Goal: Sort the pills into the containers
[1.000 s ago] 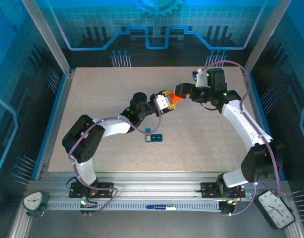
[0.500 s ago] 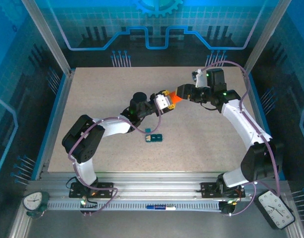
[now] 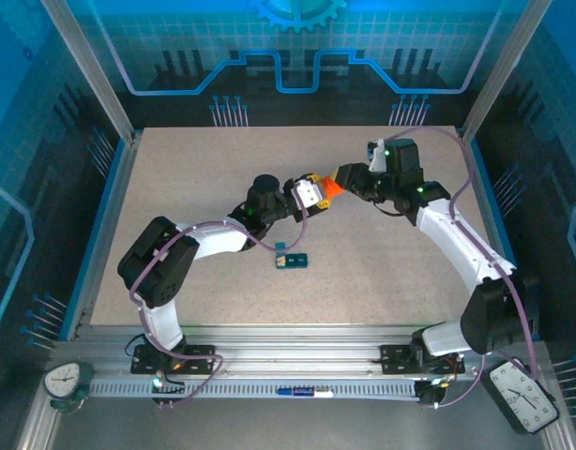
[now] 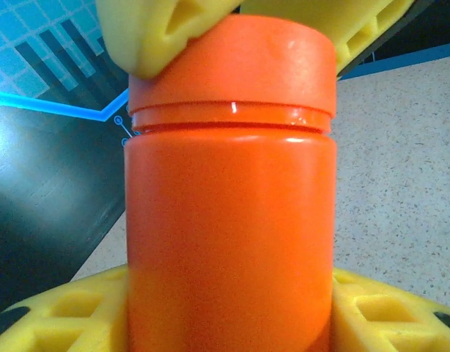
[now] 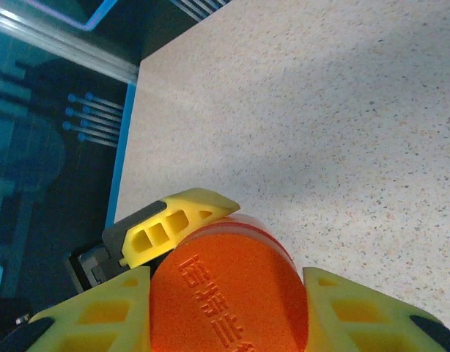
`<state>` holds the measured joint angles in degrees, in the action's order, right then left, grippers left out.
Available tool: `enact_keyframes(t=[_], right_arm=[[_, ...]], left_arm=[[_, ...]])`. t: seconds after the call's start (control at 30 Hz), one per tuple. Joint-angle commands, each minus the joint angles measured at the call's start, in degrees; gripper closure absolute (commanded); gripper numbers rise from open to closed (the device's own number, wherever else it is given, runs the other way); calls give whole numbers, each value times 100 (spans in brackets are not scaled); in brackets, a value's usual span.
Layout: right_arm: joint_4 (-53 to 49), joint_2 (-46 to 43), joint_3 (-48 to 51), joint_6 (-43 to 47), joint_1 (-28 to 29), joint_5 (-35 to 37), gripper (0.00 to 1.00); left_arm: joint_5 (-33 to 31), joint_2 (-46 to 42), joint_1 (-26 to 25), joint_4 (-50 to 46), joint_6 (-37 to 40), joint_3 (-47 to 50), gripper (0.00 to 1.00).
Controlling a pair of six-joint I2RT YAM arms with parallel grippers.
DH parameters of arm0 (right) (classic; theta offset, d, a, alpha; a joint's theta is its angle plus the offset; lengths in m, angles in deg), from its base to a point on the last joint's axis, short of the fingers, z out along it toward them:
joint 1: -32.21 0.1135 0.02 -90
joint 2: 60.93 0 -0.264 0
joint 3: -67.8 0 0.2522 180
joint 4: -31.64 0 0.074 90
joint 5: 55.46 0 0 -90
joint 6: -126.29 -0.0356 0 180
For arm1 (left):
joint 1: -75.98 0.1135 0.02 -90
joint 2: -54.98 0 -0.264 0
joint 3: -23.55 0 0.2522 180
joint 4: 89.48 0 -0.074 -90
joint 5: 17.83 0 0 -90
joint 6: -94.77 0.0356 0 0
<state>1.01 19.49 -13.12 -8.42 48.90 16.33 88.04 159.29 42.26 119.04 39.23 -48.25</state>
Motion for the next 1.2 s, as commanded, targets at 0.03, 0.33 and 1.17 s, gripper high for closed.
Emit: enact_keyframes(t=[0.03,0.33,1.17], right_arm=[[291,-211,385,-1130,476,613,66],[449,-260,453,-1633,642,962,63],[197,-568,-438,2439,-736,-1244,15]], left_arm=[[64,-25,-39,422,-36,-230,100],[77,-16,-41,412,-56,-260,100],[2821,98,665,-827,-2298,-1212,100]])
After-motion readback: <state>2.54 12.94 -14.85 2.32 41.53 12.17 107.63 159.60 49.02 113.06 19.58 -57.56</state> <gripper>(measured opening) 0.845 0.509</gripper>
